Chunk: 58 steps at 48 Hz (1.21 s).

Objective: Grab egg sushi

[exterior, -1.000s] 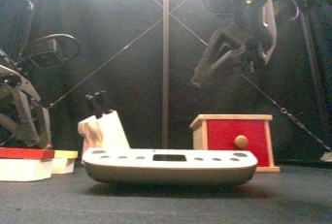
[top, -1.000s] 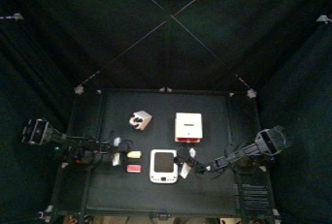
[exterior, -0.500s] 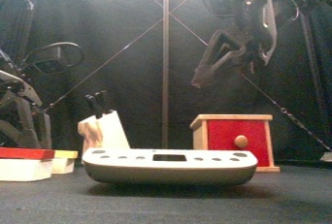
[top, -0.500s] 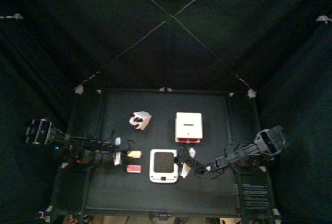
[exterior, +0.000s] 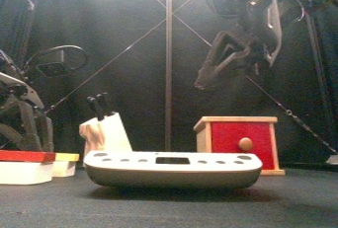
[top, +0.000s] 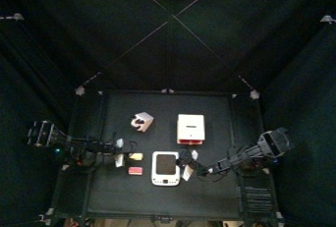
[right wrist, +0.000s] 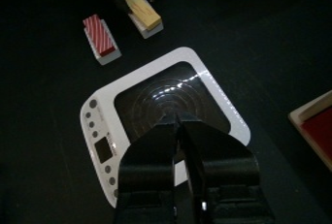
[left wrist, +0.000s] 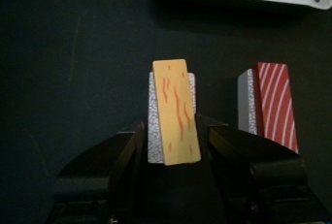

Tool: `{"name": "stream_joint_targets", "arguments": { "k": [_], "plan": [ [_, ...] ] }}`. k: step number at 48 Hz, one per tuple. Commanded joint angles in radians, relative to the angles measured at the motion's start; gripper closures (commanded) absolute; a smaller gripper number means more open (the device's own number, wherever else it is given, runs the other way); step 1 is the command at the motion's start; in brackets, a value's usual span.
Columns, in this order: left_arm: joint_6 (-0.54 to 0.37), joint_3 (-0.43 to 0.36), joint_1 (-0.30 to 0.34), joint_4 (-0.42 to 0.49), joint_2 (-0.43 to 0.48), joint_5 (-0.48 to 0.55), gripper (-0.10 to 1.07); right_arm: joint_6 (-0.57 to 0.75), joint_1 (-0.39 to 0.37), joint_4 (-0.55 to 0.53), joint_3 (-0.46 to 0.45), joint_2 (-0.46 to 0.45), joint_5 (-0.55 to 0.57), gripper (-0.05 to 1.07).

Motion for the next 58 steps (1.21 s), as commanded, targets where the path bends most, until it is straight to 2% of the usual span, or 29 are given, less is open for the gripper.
{"name": "stream_joint_targets", "arguments": {
  "k": [1,44,50,58],
  "plan": [
    [0.002,-0.02,0.005,0.005,-0.002,-0.005,0.15,-0.002,-0.005,0.006,-0.012,-0.015,0.002,0.8],
    [0.002,-0.021,0.035,0.006,0.029,0.0,0.17,-0.002,-0.006,0.012,-0.009,-0.014,0.002,0.8],
    [0.002,-0.021,0.034,0.006,0.029,0.0,0.22,-0.002,-0.006,0.012,-0.011,-0.014,0.002,0.8],
    [0.002,-0.021,0.035,0.008,0.028,0.002,0.37,-0.002,-0.006,0.012,-0.011,-0.014,0.002,0.8]
  ]
}}
